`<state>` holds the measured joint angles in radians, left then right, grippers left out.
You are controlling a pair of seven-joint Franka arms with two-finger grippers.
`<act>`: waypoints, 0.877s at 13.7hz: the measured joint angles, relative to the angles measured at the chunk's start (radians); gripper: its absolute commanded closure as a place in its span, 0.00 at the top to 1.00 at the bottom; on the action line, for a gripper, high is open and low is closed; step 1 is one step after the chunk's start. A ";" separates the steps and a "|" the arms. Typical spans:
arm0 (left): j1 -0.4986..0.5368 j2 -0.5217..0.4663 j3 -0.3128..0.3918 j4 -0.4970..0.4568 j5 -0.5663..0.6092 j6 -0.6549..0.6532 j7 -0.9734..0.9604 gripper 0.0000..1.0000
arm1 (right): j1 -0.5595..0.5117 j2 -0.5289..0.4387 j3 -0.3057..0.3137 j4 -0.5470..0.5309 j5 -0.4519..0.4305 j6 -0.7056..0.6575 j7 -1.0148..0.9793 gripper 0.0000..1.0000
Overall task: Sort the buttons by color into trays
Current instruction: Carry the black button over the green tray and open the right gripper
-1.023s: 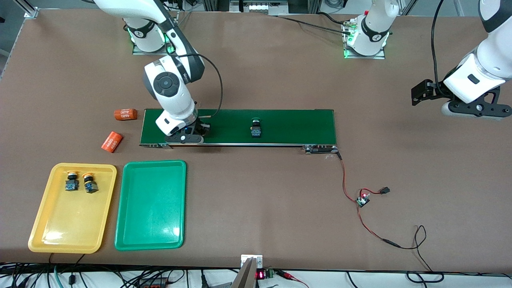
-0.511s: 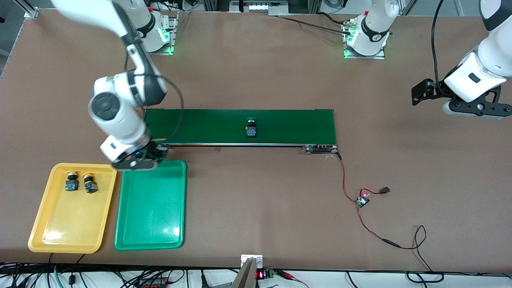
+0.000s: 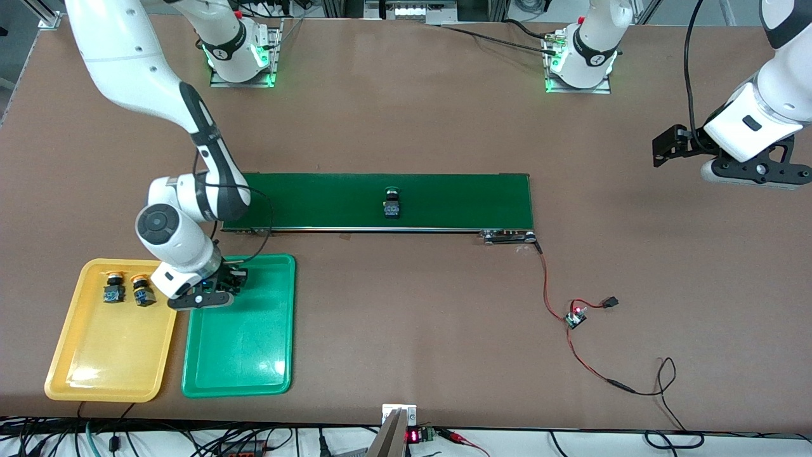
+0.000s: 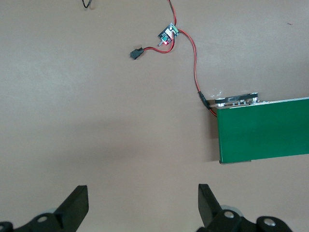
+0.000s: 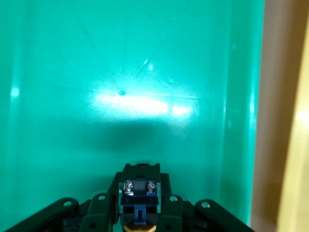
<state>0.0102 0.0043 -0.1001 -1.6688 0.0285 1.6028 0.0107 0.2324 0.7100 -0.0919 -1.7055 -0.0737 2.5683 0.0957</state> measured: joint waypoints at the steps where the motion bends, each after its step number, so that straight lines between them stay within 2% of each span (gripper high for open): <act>1: 0.000 0.000 0.000 0.000 -0.002 0.000 0.000 1.00 | -0.002 0.016 0.000 0.007 -0.012 0.012 0.000 0.58; 2: 0.000 0.000 0.000 0.000 -0.009 -0.002 0.000 1.00 | -0.006 0.016 0.000 0.013 -0.018 0.012 0.000 0.66; 3: 0.000 0.000 0.000 0.000 -0.020 -0.008 0.000 1.00 | -0.010 0.016 0.000 0.017 -0.019 0.012 0.000 0.92; 4: 0.001 0.000 0.001 0.001 -0.032 -0.018 0.000 1.00 | -0.012 0.016 0.000 0.019 -0.019 0.012 0.000 1.00; 9: 0.005 0.000 0.004 0.006 -0.045 -0.028 0.000 1.00 | -0.012 -0.037 0.007 0.021 -0.019 -0.028 0.011 1.00; 12: 0.005 0.000 0.003 0.012 -0.045 -0.028 0.000 1.00 | -0.002 -0.162 0.049 -0.054 -0.007 -0.149 0.109 1.00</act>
<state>0.0152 0.0040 -0.0972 -1.6567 -0.0170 1.5745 0.0111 0.2308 0.5479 -0.0432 -1.7596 -0.0811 2.4197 0.2047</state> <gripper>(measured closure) 0.000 0.000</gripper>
